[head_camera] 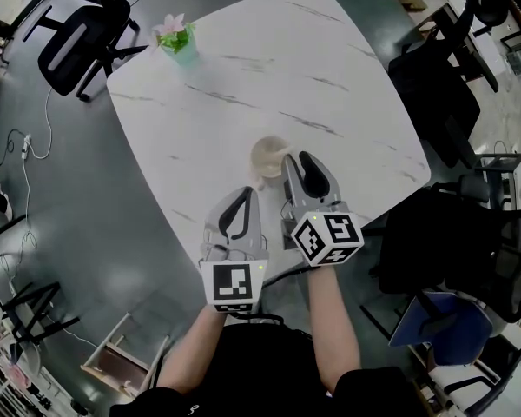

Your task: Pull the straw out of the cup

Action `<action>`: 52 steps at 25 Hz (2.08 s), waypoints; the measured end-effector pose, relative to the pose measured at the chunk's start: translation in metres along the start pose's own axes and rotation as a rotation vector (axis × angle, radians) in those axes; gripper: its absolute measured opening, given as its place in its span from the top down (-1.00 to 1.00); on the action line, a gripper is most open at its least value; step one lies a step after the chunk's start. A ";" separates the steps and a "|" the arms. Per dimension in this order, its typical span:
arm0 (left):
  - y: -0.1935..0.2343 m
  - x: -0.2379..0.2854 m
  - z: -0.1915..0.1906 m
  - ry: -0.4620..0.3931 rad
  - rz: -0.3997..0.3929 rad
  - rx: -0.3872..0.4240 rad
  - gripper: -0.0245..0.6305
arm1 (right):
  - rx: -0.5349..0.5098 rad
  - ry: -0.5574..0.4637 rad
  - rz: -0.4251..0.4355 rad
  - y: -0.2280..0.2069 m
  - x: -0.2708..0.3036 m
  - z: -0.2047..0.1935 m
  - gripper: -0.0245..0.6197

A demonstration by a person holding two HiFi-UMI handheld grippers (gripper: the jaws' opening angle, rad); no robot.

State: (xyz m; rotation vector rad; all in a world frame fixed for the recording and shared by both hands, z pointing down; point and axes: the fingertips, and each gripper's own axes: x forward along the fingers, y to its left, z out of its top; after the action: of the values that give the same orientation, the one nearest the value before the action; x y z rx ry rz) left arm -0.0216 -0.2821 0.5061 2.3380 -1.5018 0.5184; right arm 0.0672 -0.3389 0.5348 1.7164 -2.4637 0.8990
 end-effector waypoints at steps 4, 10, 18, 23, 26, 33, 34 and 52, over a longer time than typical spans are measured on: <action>-0.001 0.002 -0.001 0.007 -0.010 0.001 0.92 | 0.014 0.005 -0.002 -0.004 0.009 -0.003 0.51; 0.001 0.004 -0.002 0.012 -0.010 -0.009 0.92 | 0.019 0.014 0.003 -0.005 0.019 -0.006 0.52; 0.008 0.002 -0.001 0.011 0.001 -0.013 0.92 | 0.012 -0.001 -0.001 -0.006 0.023 -0.002 0.66; 0.010 -0.001 0.001 0.008 0.006 -0.014 0.92 | 0.001 -0.001 0.002 -0.002 0.023 -0.001 0.75; 0.011 -0.003 0.004 0.002 0.009 -0.015 0.92 | -0.007 -0.005 0.005 0.000 0.021 0.002 0.77; 0.009 -0.011 0.010 -0.015 0.015 -0.017 0.92 | -0.030 -0.046 0.013 0.007 0.011 0.019 0.79; 0.008 -0.012 0.012 -0.018 0.016 -0.017 0.92 | -0.034 -0.053 0.015 0.009 0.010 0.023 0.79; 0.000 -0.050 0.045 -0.114 0.052 0.000 0.92 | -0.202 -0.171 0.122 0.071 -0.056 0.083 0.79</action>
State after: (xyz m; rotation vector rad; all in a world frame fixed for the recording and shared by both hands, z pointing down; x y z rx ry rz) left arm -0.0351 -0.2619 0.4430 2.3705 -1.6167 0.4032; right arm 0.0534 -0.3117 0.4160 1.6551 -2.6835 0.5046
